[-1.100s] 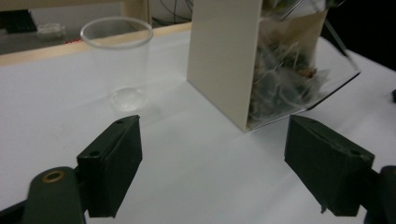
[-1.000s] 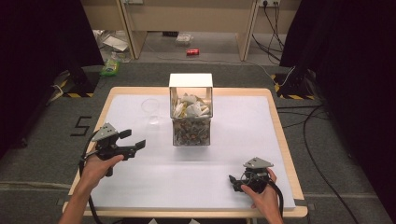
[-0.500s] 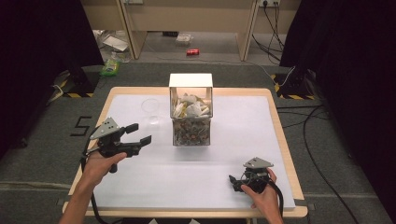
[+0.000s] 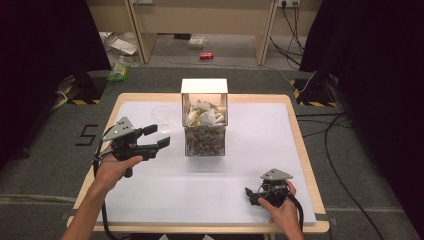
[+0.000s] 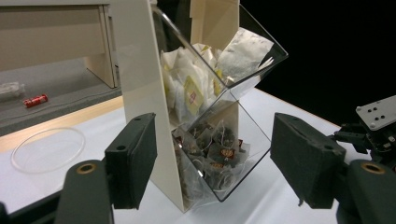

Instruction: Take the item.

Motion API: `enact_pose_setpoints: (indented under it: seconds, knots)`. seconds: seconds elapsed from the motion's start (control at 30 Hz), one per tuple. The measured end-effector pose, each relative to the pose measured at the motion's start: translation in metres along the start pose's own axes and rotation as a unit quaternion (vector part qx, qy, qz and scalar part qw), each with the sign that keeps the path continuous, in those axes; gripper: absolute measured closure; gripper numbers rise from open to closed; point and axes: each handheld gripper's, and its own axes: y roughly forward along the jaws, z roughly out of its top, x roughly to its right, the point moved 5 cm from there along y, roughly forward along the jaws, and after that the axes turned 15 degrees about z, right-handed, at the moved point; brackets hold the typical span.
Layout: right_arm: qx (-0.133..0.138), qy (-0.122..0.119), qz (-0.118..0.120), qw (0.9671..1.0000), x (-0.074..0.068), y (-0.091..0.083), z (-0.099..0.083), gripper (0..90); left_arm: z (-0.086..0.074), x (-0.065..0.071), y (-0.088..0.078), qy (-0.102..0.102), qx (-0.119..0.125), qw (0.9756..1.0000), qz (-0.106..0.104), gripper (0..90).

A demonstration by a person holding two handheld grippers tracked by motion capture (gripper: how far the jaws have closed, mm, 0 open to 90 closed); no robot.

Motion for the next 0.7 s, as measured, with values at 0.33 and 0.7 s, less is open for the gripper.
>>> enact_pose_setpoints:
  seconds: [0.33,0.7]
  knots:
    - [0.000,0.000,0.000,1.0000,0.000,0.000,0.000,7.5,0.024,0.020,0.009,0.020,0.008,0.9994,-0.027,37.9]
    - [0.000,-0.003,0.000,1.0000,0.001,0.000,0.000,7.5,0.042,0.038,0.031,0.046,-0.002,0.9984,-0.032,33.6]
